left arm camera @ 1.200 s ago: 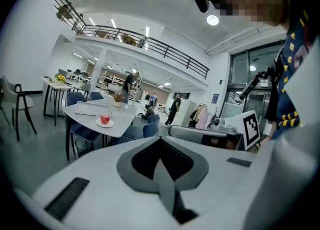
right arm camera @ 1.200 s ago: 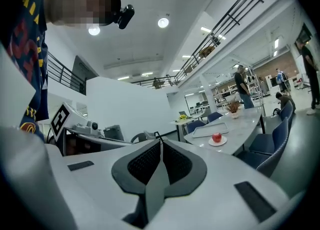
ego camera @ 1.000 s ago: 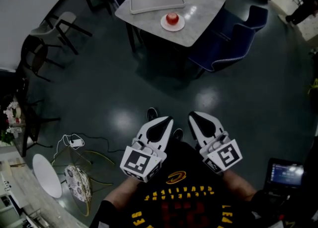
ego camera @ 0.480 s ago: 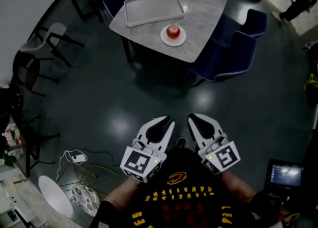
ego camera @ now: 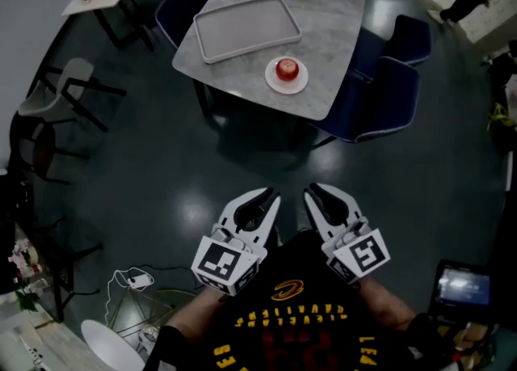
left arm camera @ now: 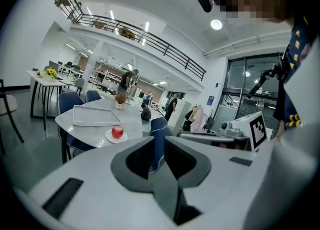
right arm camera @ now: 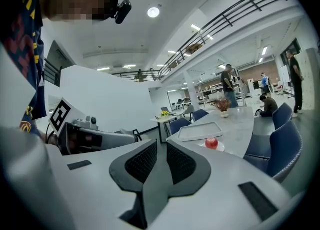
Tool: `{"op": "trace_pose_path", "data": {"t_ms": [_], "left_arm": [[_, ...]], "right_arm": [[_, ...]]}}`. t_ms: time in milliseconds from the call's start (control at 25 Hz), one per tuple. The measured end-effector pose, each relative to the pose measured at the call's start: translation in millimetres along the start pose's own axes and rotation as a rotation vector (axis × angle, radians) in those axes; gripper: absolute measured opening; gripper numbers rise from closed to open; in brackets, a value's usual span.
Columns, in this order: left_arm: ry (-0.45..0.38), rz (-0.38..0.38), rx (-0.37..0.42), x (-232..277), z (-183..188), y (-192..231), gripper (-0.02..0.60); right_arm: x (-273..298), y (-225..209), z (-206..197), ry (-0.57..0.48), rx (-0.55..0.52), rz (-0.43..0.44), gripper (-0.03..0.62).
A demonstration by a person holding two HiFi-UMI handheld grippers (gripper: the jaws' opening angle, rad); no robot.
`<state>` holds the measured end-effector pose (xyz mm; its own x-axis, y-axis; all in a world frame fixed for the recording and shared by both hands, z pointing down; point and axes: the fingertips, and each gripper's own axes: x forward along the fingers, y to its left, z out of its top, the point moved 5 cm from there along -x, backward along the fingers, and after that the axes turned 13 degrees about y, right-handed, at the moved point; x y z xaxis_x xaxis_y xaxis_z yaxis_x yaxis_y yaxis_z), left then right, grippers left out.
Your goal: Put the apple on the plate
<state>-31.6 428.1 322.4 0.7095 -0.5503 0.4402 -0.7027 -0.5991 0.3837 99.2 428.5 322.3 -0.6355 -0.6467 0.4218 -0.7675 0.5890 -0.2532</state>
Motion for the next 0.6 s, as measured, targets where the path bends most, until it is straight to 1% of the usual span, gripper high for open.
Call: {"op": "trace_pose_path", "data": {"t_ms": [160, 240, 440, 600], "left_arm": [[0.017, -0.05, -0.027, 4.7, 5.9, 10.6, 0.044], [0.017, -0.059, -0.03, 5.8, 9.3, 15.6, 0.044], [0.029, -0.056, -0.052, 18.6, 16.9, 30.7, 0.044], [0.032, -0.024, -0.051, 32.6, 31.3, 45.6, 0.044]], "right_arm": [[11.7, -3.4, 4.3, 0.008, 0.016, -0.015, 0.046], [15.7, -5.1, 6.1, 0.024, 0.034, -0.025, 0.046], [28.9, -21.5, 9.8, 0.03, 0.067, -0.013, 0.044], [51.7, -37.9, 22.3, 0.006, 0.094, 0.05, 0.044]]}}
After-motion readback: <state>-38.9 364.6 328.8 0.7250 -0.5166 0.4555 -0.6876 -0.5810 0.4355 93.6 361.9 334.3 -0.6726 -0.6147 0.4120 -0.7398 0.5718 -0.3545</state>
